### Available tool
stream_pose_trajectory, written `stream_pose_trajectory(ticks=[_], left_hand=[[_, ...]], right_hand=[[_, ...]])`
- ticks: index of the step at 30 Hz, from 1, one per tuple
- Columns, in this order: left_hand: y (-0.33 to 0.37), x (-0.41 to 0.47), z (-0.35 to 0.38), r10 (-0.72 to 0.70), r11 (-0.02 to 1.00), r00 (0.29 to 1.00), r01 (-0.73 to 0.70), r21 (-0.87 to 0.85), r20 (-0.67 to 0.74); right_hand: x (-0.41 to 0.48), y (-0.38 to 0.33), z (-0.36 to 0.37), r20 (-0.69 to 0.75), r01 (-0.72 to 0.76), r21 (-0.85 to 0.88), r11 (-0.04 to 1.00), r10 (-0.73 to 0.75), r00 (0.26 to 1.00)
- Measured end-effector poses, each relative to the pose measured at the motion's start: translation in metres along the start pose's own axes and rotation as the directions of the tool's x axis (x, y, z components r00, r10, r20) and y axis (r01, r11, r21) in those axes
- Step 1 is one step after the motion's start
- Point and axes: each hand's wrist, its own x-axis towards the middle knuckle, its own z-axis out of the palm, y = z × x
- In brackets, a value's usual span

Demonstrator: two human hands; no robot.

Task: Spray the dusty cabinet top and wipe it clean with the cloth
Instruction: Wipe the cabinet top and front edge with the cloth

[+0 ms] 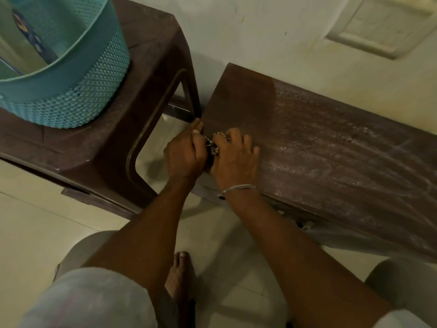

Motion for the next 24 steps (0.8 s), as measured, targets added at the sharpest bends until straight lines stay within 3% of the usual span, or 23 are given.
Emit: stream_pose_trajectory(ticks=[6,9,12,16,20,24], left_hand=[[0.005,-0.005,0.002,0.12,0.976,0.992,-0.124,0.179,0.037],[0.011,-0.014,0.011,0.202,0.898,0.961,-0.258,0.356,0.188],[0.011,-0.017,0.016,0.231,0.893,0.953,-0.288,0.346,0.198],[0.015,-0.015,0.01,0.245,0.926,0.967,-0.253,0.281,0.063],[0.014,-0.013,0.009,0.283,0.873,0.95,-0.311,0.375,0.128],[0.011,-0.011,0.009,0.341,0.828,0.923,-0.384,0.409,0.176]], right_hand=[[-0.031,0.019,-0.005,-0.012,0.008,-0.067,0.998,-0.009,1.0],[-0.021,0.034,-0.011,-0.022,-0.073,-0.091,0.993,0.071,0.997],[-0.01,0.043,-0.015,0.0,-0.122,-0.105,0.987,0.122,0.992],[-0.032,0.052,-0.018,0.0,-0.08,-0.111,0.991,0.08,0.997],[-0.041,0.061,-0.019,-0.012,-0.056,-0.114,0.992,0.055,0.998],[-0.015,0.06,-0.016,-0.019,-0.151,-0.105,0.983,0.15,0.988]])
